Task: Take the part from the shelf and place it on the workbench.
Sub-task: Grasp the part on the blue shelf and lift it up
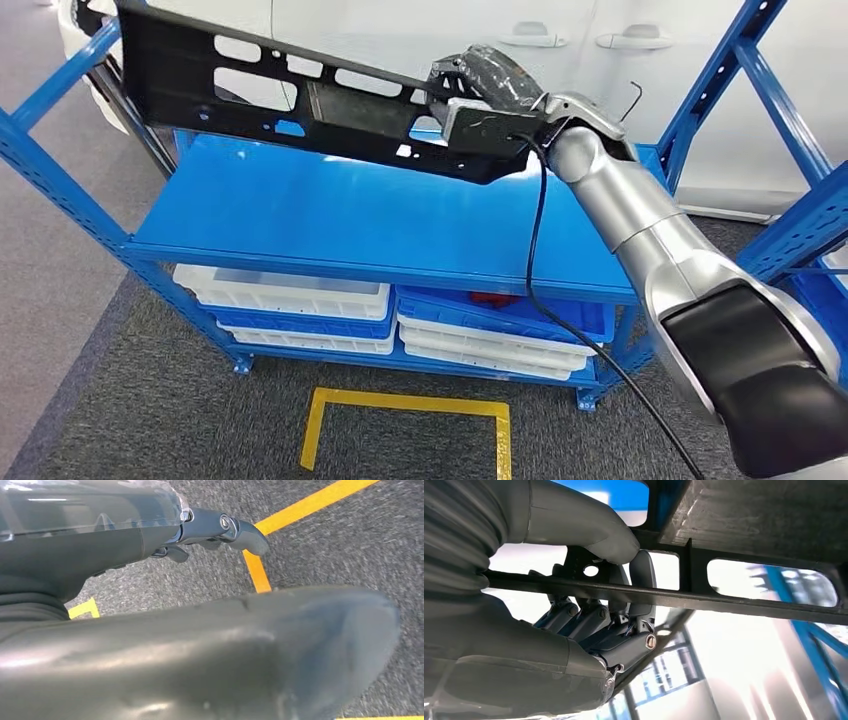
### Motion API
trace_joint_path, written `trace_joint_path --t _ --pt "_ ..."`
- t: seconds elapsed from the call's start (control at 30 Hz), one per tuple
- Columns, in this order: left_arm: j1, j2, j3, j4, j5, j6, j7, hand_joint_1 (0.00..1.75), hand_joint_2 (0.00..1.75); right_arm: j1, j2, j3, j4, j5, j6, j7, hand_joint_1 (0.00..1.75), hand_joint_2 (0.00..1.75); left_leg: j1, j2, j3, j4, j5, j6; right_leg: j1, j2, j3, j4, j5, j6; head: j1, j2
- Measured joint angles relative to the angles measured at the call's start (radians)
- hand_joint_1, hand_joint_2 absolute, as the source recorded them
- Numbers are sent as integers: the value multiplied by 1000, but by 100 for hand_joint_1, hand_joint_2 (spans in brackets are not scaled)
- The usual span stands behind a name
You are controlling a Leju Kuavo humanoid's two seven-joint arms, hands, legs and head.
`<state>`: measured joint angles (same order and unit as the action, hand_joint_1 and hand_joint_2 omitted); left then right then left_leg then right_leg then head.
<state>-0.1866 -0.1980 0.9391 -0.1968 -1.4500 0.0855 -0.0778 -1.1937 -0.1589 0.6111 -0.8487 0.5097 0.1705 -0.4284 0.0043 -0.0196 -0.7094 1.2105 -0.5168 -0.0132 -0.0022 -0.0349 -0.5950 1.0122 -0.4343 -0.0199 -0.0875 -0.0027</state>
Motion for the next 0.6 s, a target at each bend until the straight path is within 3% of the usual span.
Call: trace_joint_path --t 0.07,0.1,0.2,0.27,0.4,0.47,0.53,0.57,0.6 --pt "0 0 4 0 3 2 -1 0 0 10 -21 -5 -40 -73 34 -5 175 175 2 1 -47 93 -26 -5 4 0 1 1 -1 -1 0 0" --pt "0 0 6 0 5 3 -1 0 0 18 -30 -7 -59 -109 50 -6 175 175 3 1 -48 89 -12 -6 4 1 1 3 -2 -1 0 0" --pt "-1 -1 12 0 13 9 -2 0 0 46 -56 -17 -125 -243 98 -10 173 175 7 -6 35 -91 79 -4 6 5 1 13 -10 9 0 0" --pt "1 -2 16 0 17 13 -3 0 0 61 -66 -22 -162 -308 116 -14 172 175 7 -14 68 -162 101 8 8 10 -2 19 -14 18 0 0" --pt "3 -2 22 0 28 21 -3 0 175 117 -69 -34 -228 -463 177 -15 174 175 4 -12 72 -174 107 37 4 14 -9 32 -27 37 0 0" --pt "3 -3 27 0 38 28 -3 0 175 164 -66 -46 -275 -581 216 -19 175 175 7 -10 75 -179 110 46 -1 19 -45 114 -75 43 0 0" --pt "6 -3 37 0 50 37 -5 0 175 229 -59 -49 -324 -671 236 -27 175 175 6 -8 75 -179 109 50 -3 22 -105 245 -128 47 0 0" --pt "9 -2 43 0 58 41 -8 0 175 273 -57 -46 -351 -706 239 -33 175 175 5 -7 77 -179 108 51 -4 23 -125 288 -137 47 0 0" --pt "11 -2 48 0 63 45 -11 0 175 319 -57 -42 -377 -733 239 -40 175 175 5 -7 77 -179 108 52 -4 23 -130 294 -128 46 0 0"
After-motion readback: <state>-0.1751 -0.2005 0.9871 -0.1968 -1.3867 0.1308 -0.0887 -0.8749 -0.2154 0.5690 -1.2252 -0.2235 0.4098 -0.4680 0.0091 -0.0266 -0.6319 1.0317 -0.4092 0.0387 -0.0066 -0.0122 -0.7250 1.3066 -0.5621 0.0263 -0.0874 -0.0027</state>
